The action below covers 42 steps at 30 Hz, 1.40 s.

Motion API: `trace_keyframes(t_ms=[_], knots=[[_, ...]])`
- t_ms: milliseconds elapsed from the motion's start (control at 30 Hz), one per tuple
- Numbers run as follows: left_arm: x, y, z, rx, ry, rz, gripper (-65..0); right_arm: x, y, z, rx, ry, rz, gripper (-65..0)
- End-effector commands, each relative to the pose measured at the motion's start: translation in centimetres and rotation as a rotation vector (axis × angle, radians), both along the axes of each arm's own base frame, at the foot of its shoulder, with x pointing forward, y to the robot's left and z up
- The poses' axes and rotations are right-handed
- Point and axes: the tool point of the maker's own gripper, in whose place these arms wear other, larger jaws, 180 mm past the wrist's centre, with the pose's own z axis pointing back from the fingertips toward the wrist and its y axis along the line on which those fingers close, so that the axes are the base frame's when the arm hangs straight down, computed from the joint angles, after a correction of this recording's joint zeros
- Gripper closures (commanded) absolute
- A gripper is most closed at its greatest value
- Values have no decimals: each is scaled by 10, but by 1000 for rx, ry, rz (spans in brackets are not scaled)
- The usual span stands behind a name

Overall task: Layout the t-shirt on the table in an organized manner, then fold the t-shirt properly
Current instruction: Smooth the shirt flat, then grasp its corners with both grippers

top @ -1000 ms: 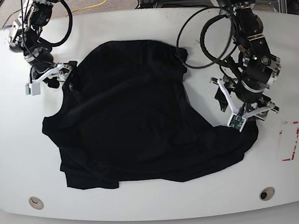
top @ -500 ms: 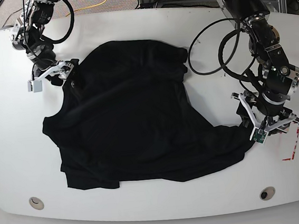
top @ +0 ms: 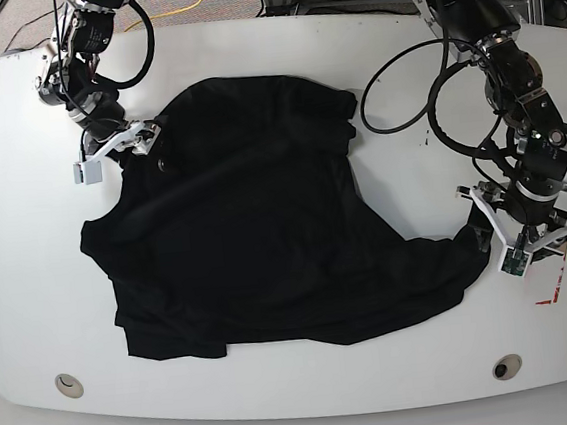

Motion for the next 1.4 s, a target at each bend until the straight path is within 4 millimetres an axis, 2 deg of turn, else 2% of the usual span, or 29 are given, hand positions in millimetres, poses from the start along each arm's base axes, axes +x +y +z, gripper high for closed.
trace_keyframes(t_ms=[0,33,67,167,200,333,400,433,733,900,1000,1067,1200,1367], knots=[[6,8,0,-10,-4,9,-379,12,-5,10,-22,-30,3,-587],[5,15,-4,-11,8,25,-379,15,-6,12,-24,-37,3,-537],[4,18,-5,-13,12,33,-379,15,-6,12,-24,-37,3,-518],[3,31,-20,-45,52,69,-379,24,-11,19,-39,-59,5,-382],[3,34,-30,-62,78,81,-379,27,-14,22,-48,-68,6,-311],[8,34,-43,-103,90,75,-379,31,-18,26,-59,-78,8,-133],[11,32,-50,-127,84,62,-379,32,-23,27,-71,-79,9,-24],[12,31,-54,-138,84,55,-379,32,-23,27,-74,-79,11,0],[16,27,-89,-217,157,52,-382,32,-28,29,-88,-80,13,0],[13,39,-111,-292,187,104,-383,31,-28,29,-91,-80,17,0],[20,42,-115,-347,167,119,-389,31,-27,29,-91,-81,18,0],[23,46,-119,-370,168,127,-415,30,-27,29,-92,-81,19,0],[24,57,-126,-380,193,143,-511,30,-27,29,-91,-80,21,0],[32,56,-127,-411,198,147,-528,30,-27,29,-93,-83,22,0]])
